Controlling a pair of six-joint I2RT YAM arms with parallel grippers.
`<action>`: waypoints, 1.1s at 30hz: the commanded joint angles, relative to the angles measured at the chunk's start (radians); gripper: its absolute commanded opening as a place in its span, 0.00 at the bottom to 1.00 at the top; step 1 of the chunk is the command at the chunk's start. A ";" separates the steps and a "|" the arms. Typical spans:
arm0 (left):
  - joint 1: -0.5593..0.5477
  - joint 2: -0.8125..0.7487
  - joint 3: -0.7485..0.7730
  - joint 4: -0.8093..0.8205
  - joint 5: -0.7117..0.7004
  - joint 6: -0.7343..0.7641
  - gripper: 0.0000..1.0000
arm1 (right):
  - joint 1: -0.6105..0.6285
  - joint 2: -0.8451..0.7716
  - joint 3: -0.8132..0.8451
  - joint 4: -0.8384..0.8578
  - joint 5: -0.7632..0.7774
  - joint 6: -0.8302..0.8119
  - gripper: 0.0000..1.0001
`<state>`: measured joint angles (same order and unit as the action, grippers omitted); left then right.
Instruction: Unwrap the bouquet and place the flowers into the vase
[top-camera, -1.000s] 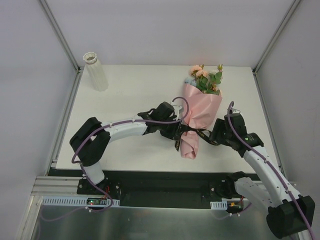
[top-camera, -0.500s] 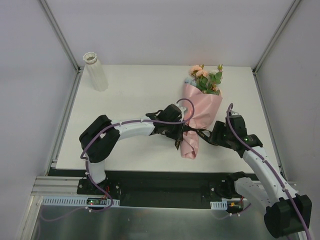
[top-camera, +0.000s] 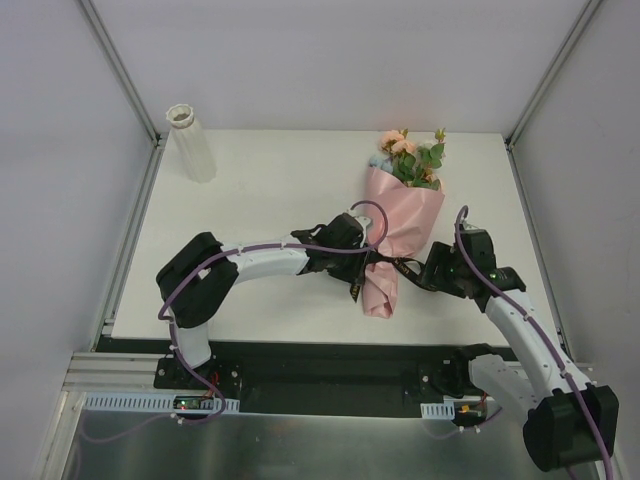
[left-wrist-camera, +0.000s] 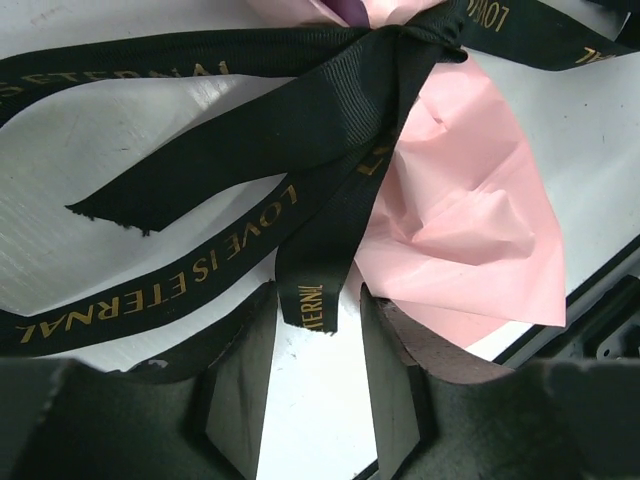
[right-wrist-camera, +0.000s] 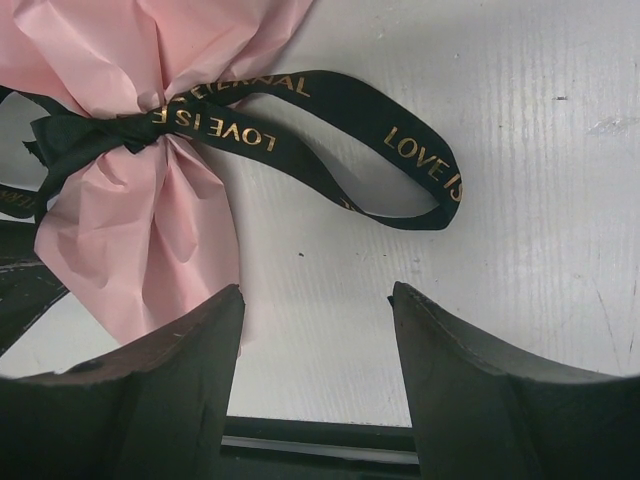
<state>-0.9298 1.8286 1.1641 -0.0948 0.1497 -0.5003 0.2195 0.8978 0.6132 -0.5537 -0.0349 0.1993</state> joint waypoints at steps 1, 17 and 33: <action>-0.004 0.012 0.022 -0.002 -0.035 0.019 0.38 | -0.017 -0.008 0.042 0.001 -0.008 -0.020 0.64; -0.004 0.031 0.037 0.032 -0.006 0.059 0.17 | -0.150 0.291 0.180 0.052 -0.062 -0.072 0.76; -0.004 -0.112 0.035 0.029 0.077 0.063 0.00 | -0.184 0.420 0.050 0.107 -0.037 0.104 0.75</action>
<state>-0.9298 1.8034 1.1713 -0.0849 0.1806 -0.4530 0.0425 1.3163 0.7094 -0.4782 -0.0608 0.2516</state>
